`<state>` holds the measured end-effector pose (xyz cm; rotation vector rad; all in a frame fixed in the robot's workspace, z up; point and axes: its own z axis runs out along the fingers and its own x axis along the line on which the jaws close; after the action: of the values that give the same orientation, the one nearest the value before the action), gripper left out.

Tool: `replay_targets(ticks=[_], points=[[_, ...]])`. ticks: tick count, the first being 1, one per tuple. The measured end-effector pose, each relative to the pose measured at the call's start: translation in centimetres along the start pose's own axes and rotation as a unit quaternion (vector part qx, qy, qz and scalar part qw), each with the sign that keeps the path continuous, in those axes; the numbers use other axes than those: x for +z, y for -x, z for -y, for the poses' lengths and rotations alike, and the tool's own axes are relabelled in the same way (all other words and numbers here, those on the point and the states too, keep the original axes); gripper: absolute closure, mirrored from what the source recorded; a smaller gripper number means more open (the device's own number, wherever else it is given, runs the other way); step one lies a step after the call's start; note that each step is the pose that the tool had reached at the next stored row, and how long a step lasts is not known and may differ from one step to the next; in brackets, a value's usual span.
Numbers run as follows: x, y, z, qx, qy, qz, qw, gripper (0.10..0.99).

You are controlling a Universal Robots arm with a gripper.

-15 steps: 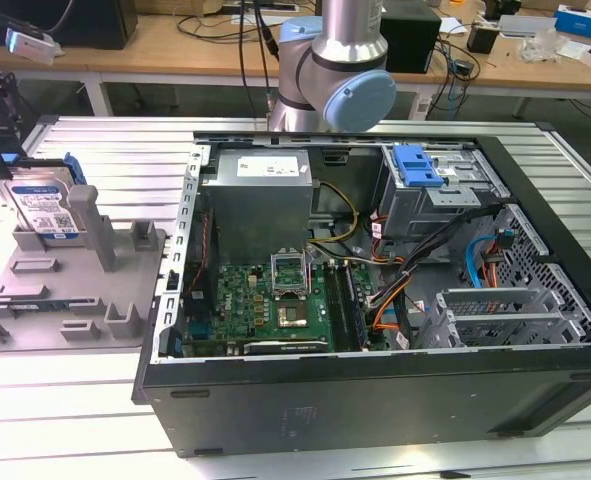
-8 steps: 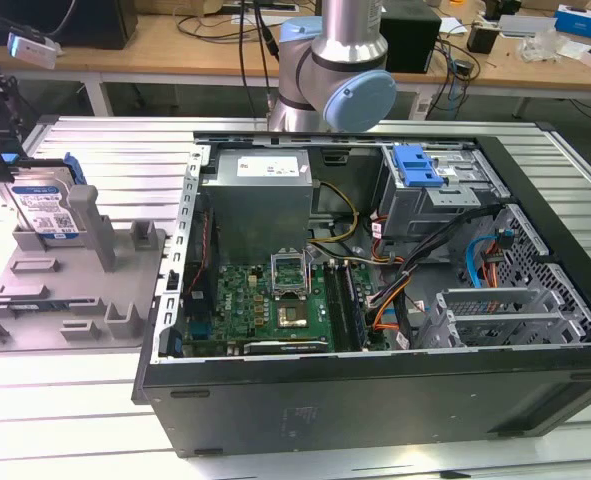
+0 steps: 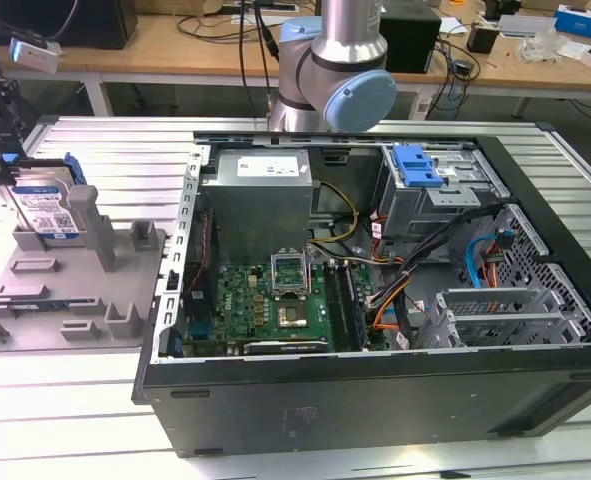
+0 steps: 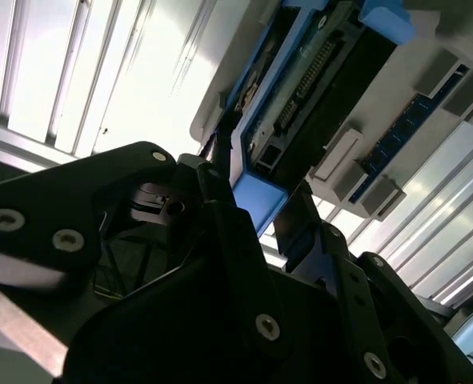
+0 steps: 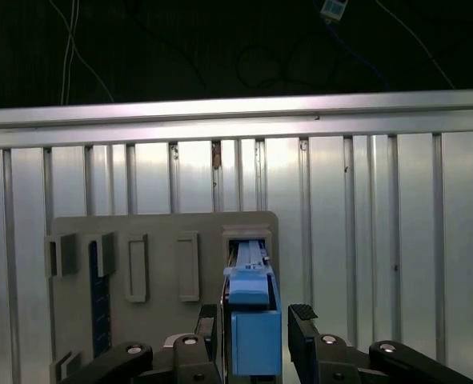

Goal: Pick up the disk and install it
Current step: 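Pick up the disk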

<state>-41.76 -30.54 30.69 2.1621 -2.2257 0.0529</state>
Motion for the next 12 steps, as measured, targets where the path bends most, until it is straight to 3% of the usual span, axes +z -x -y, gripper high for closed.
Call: replay_targets(ticks=[12], points=[[0.73,0.04,0.00,0.000,0.0000,0.0000,1.0000,0.604]])
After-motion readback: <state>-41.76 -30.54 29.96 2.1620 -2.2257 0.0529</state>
